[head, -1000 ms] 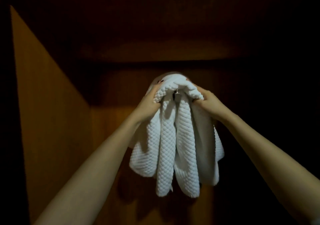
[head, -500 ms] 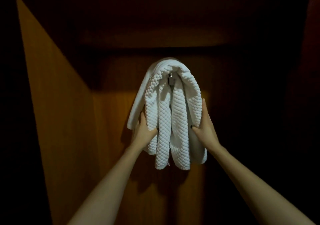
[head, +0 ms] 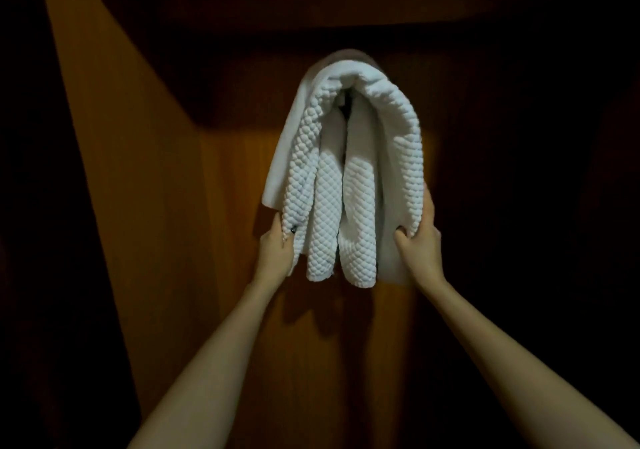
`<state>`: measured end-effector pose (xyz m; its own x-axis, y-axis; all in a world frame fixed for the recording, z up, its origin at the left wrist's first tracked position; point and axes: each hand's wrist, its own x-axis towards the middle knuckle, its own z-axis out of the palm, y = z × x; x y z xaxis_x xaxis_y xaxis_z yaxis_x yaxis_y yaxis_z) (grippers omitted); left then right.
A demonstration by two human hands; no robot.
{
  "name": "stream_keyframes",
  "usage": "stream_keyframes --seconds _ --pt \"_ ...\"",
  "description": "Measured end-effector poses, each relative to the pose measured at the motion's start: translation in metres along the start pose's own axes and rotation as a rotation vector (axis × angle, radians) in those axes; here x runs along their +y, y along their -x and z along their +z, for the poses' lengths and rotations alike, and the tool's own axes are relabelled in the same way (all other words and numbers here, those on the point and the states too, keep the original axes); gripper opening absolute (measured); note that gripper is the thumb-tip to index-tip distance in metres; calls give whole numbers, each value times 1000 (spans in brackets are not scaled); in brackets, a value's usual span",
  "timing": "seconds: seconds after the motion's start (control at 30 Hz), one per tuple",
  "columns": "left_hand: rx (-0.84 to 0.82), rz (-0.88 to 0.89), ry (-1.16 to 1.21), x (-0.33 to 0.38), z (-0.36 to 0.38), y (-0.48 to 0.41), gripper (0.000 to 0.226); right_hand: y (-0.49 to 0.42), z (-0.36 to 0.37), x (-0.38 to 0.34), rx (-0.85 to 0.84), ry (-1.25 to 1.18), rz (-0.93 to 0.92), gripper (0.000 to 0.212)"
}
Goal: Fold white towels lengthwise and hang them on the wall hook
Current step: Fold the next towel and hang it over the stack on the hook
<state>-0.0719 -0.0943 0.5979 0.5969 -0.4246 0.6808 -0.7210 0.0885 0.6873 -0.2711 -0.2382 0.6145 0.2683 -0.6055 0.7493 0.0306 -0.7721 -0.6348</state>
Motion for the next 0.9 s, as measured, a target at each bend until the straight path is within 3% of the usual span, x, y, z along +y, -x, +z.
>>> stream_keyframes --seconds 0.07,0.17,0.27,0.43,0.63,0.9 --pt "-27 -72 37 1 10 10 37 4 0 -2 -96 17 -54 80" --pt "-10 -84 99 20 16 -8 49 -10 -6 -4 -106 87 -60 77" --pt "32 25 111 42 9 -31 64 -32 -13 -15 -153 114 -152 85" --pt "135 242 235 80 8 -32 69 -38 -13 -27 -187 69 -307 94" --pt "167 447 58 131 -8 -80 64 -59 -20 -55 -120 62 -385 88" --pt "9 469 -75 146 -36 -129 60 -136 -17 -118 -158 73 -497 63"
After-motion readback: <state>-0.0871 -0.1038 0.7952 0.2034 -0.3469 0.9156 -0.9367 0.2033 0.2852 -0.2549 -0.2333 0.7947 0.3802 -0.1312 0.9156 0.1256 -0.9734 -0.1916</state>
